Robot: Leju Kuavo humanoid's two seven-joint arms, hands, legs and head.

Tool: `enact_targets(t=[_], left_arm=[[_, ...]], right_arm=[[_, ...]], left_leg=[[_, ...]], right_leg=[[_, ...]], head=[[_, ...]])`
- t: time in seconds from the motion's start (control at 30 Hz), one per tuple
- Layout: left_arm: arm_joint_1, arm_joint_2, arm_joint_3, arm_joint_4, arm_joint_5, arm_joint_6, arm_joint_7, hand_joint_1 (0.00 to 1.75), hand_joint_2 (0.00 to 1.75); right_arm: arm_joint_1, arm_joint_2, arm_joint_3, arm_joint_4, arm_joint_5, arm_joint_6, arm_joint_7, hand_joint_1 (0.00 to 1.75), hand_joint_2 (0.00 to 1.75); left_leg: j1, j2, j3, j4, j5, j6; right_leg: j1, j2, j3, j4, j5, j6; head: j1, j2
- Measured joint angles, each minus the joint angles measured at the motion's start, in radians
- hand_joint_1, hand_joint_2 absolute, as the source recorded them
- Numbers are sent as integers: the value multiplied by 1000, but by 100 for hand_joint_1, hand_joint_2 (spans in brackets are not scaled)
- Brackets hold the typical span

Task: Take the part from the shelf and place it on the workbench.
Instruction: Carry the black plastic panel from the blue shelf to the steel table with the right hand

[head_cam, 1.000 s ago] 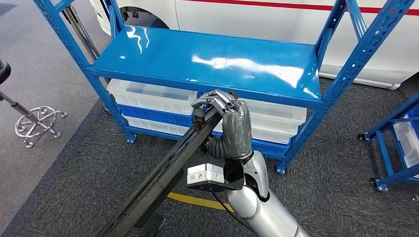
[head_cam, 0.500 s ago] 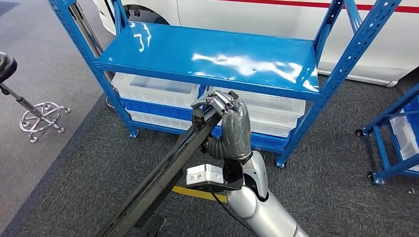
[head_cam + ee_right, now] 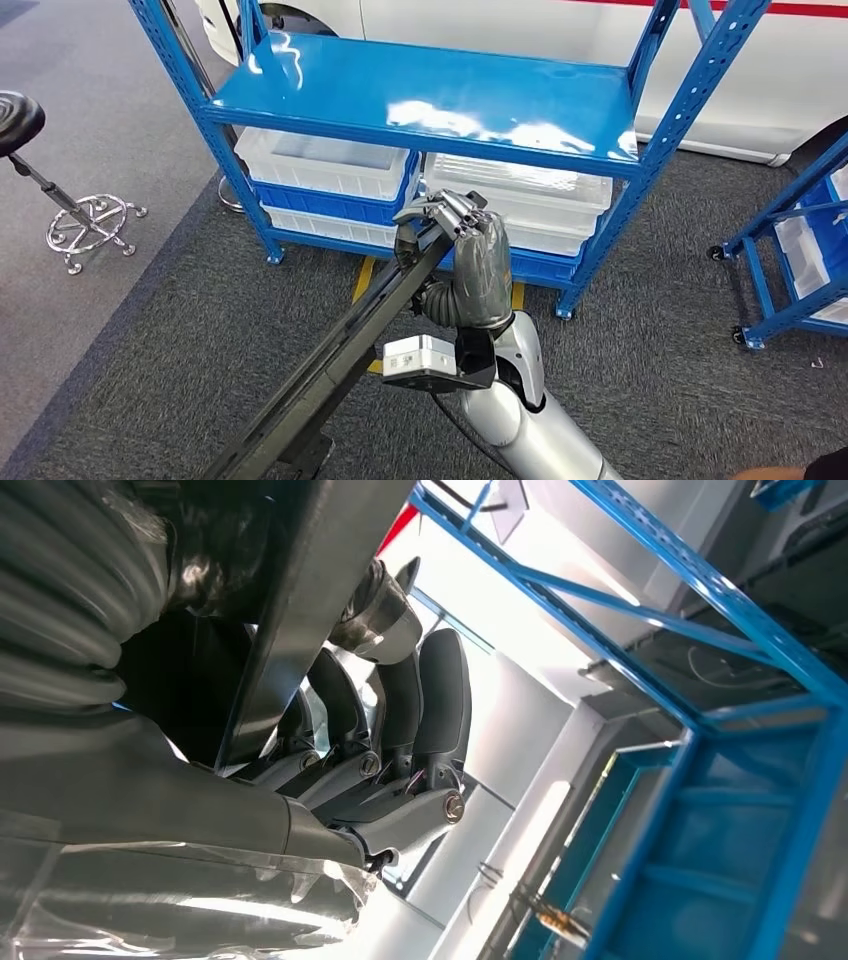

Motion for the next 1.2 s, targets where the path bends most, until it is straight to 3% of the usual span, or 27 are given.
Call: enact_targets(t=[0.07, 0.13, 0.2, 0.23, 0.27, 0.33, 0.4, 0.43, 0.5, 0.53, 0.57, 0.6, 0.63, 0.7, 0.73, 0.77, 0.8, 0.83, 0.87, 0.93, 0.97, 1.03, 1.07, 1.1, 1.13, 1.2], left_arm=[[1, -1, 0, 0, 0, 0, 1, 0, 175], [1, -1, 0, 0, 0, 0, 2, 0, 175], [1, -1, 0, 0, 0, 0, 2, 0, 175], [1, -1, 0, 0, 0, 0, 2, 0, 175], [1, -1, 0, 0, 0, 0, 2, 0, 175], [0, -1, 0, 0, 0, 0, 2, 0, 175], [-5, -1, 0, 0, 0, -1, 2, 0, 175], [-6, -2, 0, 0, 0, -1, 2, 0, 175], [-7, -2, 0, 0, 0, -2, 2, 0, 175], [-6, -2, 0, 0, 0, -2, 2, 0, 175], [-5, -3, 0, 0, 0, -2, 2, 0, 175], [-5, -3, 0, 0, 0, -2, 2, 0, 175], [-5, -3, 0, 0, 0, -2, 2, 0, 175], [-5, -4, 0, 0, 0, -3, 2, 0, 175], [-4, -4, 0, 0, 0, -4, 2, 0, 175], [-4, -4, 0, 0, -1, -6, 2, 0, 175], [-4, -4, 0, 0, -1, -7, 1, 0, 175], [-4, -4, 0, 0, -1, -8, 0, 0, 175], [-4, -5, 0, 0, -1, -8, -1, 0, 175], [-5, -8, 0, 0, -1, -8, -2, 0, 175], [-5, -9, 0, 0, -2, -8, -3, 0, 175], [-4, -9, 0, 0, -2, -8, -4, 0, 175], [-4, -9, 0, 0, -2, -8, -5, 0, 175], [-3, -9, 0, 0, -2, -8, -5, 0, 175], [-3, -9, 0, 0, -2, -8, -5, 0, 175], [-3, -9, 0, 0, -2, -8, -5, 0, 175]], right_arm=[[0, 0, 0, 0, -1, -2, 0, 175, 175], [1, 1, 0, 1, -1, -3, 0, 175, 175], [2, 1, 0, 1, -1, -3, 0, 175, 175], [2, 1, 0, 1, -1, -3, 0, 175, 175], [3, 1, 0, 1, -1, -3, 0, 175, 175], [3, 1, 0, 1, -1, -3, 0, 175, 175], [2, 1, 0, -1, -1, -3, 0, 175, 175], [1, 2, 0, -1, -1, -3, 0, 175, 175], [1, 2, 0, -2, -1, -3, 0, 175, 175], [1, 1, 0, -1, -2, -3, 0, 175, 175], [1, 1, 0, 0, -2, -3, 0, 175, 175], [2, 0, -1, 0, -2, -3, 0, 175, 175], [2, -1, -1, 1, -2, -3, 0, 175, 175], [2, -3, -1, 3, -3, -3, 0, 175, 175], [2, -4, -1, 5, -3, -3, 0, 175, 175], [2, -5, -1, 8, -3, -3, 0, 175, 175], [3, -6, -1, 11, -2, -3, 0, 175, 175], [2, -6, -1, 13, -2, -3, 0, 175, 175], [2, -6, -1, 14, -2, -3, 0, 175, 175], [1, -5, -1, 15, -2, -3, 0, 175, 175], [0, -5, -1, 15, -1, -3, 0, 175, 175], [0, -5, 0, 17, -1, -3, 0, 175, 175], [-1, -4, 0, 18, -1, -3, 0, 175, 175], [-1, -4, 0, 19, -1, -3, 0, 175, 175], [-1, -3, 0, 20, -1, -3, 0, 175, 175], [-1, -2, 0, 22, -1, -3, 0, 175, 175]], left_leg=[[2, -3, -12, 11, -20, -13], [8, -6, -37, 90, -111, -27], [15, -6, -60, 219, -200, -40], [18, -6, -60, 266, -211, -44], [20, -6, -45, 284, -201, -47], [25, -6, 37, 215, -153, -50], [23, -10, 149, 68, -159, -45], [19, -12, 184, 13, -172, -39], [11, -17, 198, -30, -179, -19], [11, -15, 190, -34, -167, -9], [12, -12, 183, -38, -155, 2], [12, -9, 172, -41, -139, 13], [13, -6, 159, -43, -124, 22], [8, -4, 123, -41, -96, 30], [6, -4, 104, -39, -84, 30], [4, -3, 85, -36, -71, 30], [2, -3, 66, -31, -60, 28], [2, -3, 48, -25, -51, 25], [1, -3, 33, -19, -43, 22], [1, -3, 13, -6, -28, 12], [2, -2, 9, -4, -21, 6], [4, -2, 5, -7, -6, -7], [5, -3, 0, -1, -15, -14], [7, -4, -9, 18, -43, -22], [10, -5, -23, 57, -87, -29], [14, -5, -56, 184, -187, -42]], right_leg=[[-6, -3, -16, -7, 24, -12], [-12, -6, -42, -11, 52, -22], [-12, -7, -74, -11, 77, -24], [-13, -7, -91, -10, 91, -22], [-13, -7, -109, -10, 104, -20], [-15, -7, -139, -8, 129, -13], [-15, -6, -156, -8, 150, -2], [-16, -6, -158, -11, 160, 4], [-17, -8, -158, -24, 184, 18], [-19, -7, -160, -28, 189, 25], [-20, -6, -166, -23, 176, 30], [-20, -5, -177, 1, 140, 33], [-21, -4, -192, 47, 86, 33], [-19, -2, -222, 182, -18, 34], [-18, -2, -228, 239, -36, 34], [-18, -1, -219, 270, -30, 34], [-17, -1, -194, 266, -7, 32], [-16, -1, -150, 226, 17, 28], [-13, -1, -95, 162, 24, 22], [-6, -1, -1, 31, -1, 12], [-2, -1, 19, -5, -16, 8], [-1, -3, 18, -21, -8, -3], [-3, -4, 12, -24, 2, -11], [-6, -7, 2, -27, 15, -19], [-9, -9, -10, -28, 28, -25], [-9, -10, -41, -27, 52, -30]], head=[[0, 0], [-2, 0], [-2, 0], [-2, 0], [-2, 0], [-2, 0], [-2, 0], [-2, 0], [-1, 0], [-1, 0], [-1, 0], [-1, 0], [0, 0], [0, 0], [0, 0], [0, 0], [0, 0], [0, 0], [0, 0], [-1, 0], [-1, 0], [0, 0], [0, 0], [-1, 0], [-1, 0], [-1, 0]])
